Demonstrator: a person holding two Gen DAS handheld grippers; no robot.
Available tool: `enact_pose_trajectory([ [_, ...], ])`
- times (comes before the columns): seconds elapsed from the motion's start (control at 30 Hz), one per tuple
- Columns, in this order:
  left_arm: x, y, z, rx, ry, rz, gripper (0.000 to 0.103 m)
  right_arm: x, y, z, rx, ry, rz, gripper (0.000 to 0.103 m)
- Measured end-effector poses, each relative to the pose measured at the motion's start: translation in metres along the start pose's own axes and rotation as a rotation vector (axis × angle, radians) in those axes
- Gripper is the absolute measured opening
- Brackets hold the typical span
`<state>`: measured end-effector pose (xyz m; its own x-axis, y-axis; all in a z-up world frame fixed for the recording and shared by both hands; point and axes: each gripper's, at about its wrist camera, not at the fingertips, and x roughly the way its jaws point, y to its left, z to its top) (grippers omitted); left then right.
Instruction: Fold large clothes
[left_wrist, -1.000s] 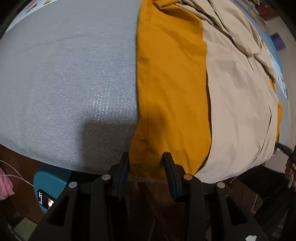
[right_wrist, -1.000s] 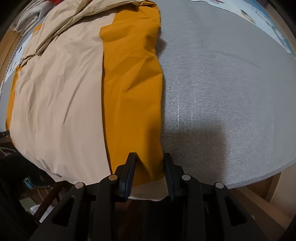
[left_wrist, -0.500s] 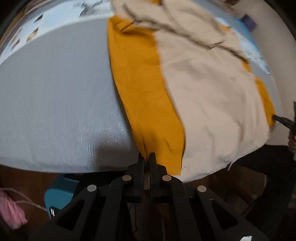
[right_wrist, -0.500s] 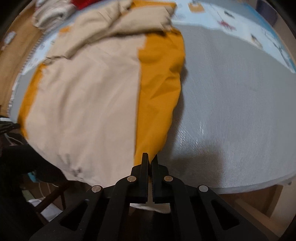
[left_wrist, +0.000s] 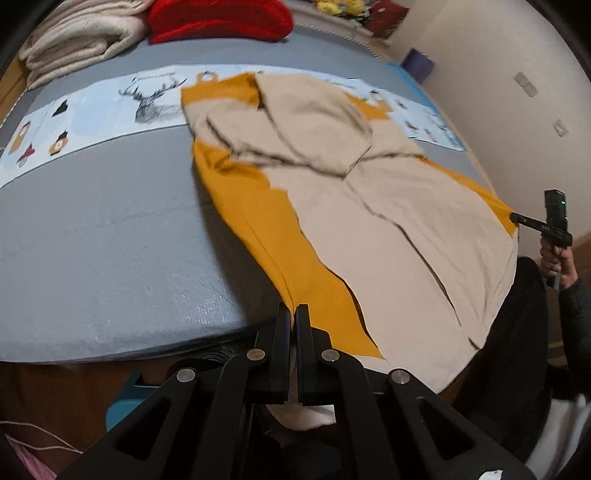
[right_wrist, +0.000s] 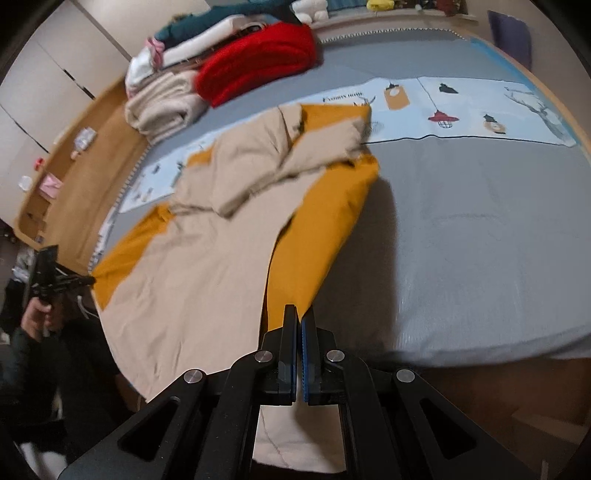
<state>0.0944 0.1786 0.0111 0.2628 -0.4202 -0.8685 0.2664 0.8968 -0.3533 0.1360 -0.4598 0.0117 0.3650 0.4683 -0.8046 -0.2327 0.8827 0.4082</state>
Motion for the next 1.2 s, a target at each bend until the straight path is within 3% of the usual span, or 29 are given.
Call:
enact_pose_trajectory([
  [0.13, -0.017, -0.001, -0.006, 0.006, -0.04, -0.031, 0.001, -0.031, 0.006, -0.024, 0.005, -0.036, 0.038, 0.002],
  [0.27, -0.007, 0.023, 0.022, -0.055, -0.1, -0.044, 0.001, -0.044, -0.006, -0.022, 0.057, -0.08, 0.061, 0.002],
  [0.43, 0.03, 0.051, 0.089, -0.268, -0.217, -0.023, 0.001, -0.012, -0.021, 0.028, 0.105, -0.11, 0.041, 0.002],
  [0.53, 0.065, 0.07, 0.134, -0.416, -0.271, -0.004, 0.001, 0.025, -0.031, 0.079, 0.134, -0.142, -0.013, 0.002],
  [0.67, 0.106, 0.1, 0.169, -0.538, -0.268, 0.13, 0.001, 0.087, -0.061, 0.134, 0.24, -0.139, -0.107, 0.002],
  [0.73, 0.122, 0.116, 0.175, -0.601, -0.224, 0.191, 0.001, 0.116, -0.075, 0.149, 0.286, -0.141, -0.161, 0.002],
  [0.83, 0.135, 0.131, 0.182, -0.672, -0.212, 0.124, 0.001, 0.16, -0.099, 0.158, 0.356, -0.148, -0.22, 0.002],
  [0.93, 0.146, 0.131, 0.194, -0.623, -0.173, 0.169, 0.002, 0.182, -0.115, 0.163, 0.435, -0.119, -0.239, 0.002],
  [1.0, 0.15, 0.135, 0.198, -0.61, -0.152, 0.185, 0.002, 0.191, -0.113, 0.173, 0.408, -0.114, -0.252, 0.002],
  [1.2, 0.141, 0.151, 0.191, -0.666, -0.173, 0.197, 0.004, 0.209, -0.113, 0.188, 0.394, -0.077, -0.302, 0.002],
])
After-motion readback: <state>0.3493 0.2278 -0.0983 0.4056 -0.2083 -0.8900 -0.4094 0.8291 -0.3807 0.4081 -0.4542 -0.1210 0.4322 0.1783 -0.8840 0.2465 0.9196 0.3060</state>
